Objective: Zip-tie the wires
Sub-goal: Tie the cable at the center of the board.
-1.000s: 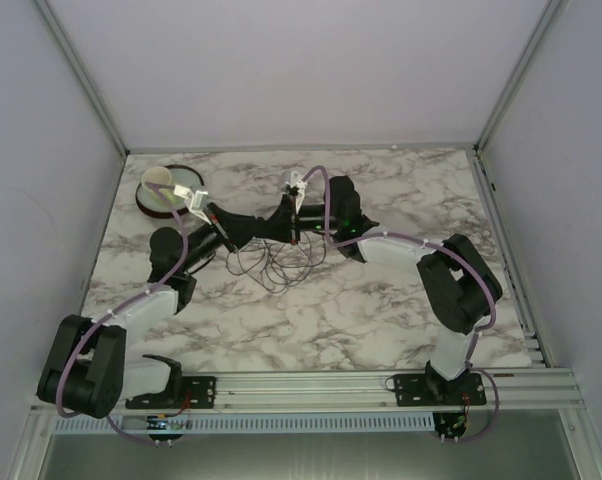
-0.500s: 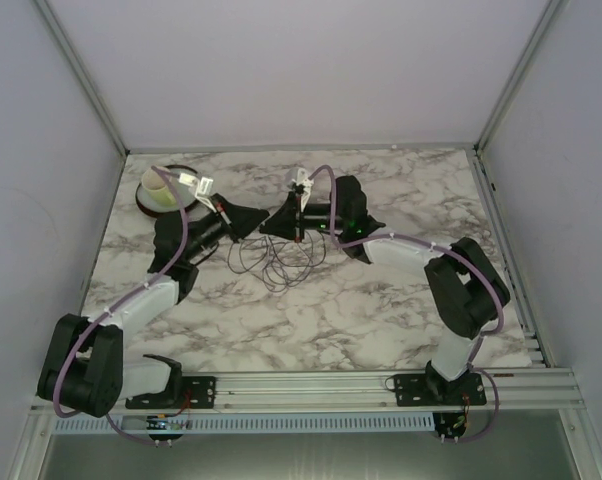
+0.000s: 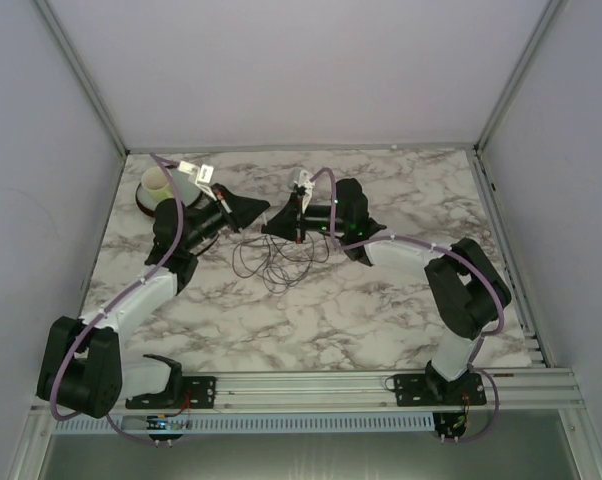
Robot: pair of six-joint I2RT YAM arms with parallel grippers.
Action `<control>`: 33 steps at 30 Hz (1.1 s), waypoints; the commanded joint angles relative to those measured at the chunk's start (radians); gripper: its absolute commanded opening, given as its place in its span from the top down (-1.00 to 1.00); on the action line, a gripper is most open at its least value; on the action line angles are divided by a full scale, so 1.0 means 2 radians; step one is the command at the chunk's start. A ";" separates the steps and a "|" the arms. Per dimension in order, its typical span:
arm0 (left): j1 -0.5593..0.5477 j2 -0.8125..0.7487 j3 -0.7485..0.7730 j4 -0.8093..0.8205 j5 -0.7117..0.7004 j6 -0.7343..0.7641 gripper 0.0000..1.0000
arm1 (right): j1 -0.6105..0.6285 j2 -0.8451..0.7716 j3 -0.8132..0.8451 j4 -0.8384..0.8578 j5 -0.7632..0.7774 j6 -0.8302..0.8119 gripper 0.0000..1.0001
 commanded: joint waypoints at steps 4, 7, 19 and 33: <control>0.001 -0.019 0.052 0.035 -0.015 -0.004 1.00 | 0.005 0.007 -0.017 -0.024 -0.009 -0.006 0.90; 0.001 -0.014 0.066 0.026 -0.015 -0.002 1.00 | 0.005 0.008 -0.023 -0.024 -0.007 -0.007 0.89; 0.001 0.010 0.125 -0.009 -0.012 0.012 1.00 | 0.009 0.010 -0.039 -0.027 0.001 -0.013 0.86; 0.001 0.051 0.205 -0.047 -0.009 0.036 1.00 | 0.011 0.018 -0.050 -0.041 0.010 -0.028 0.82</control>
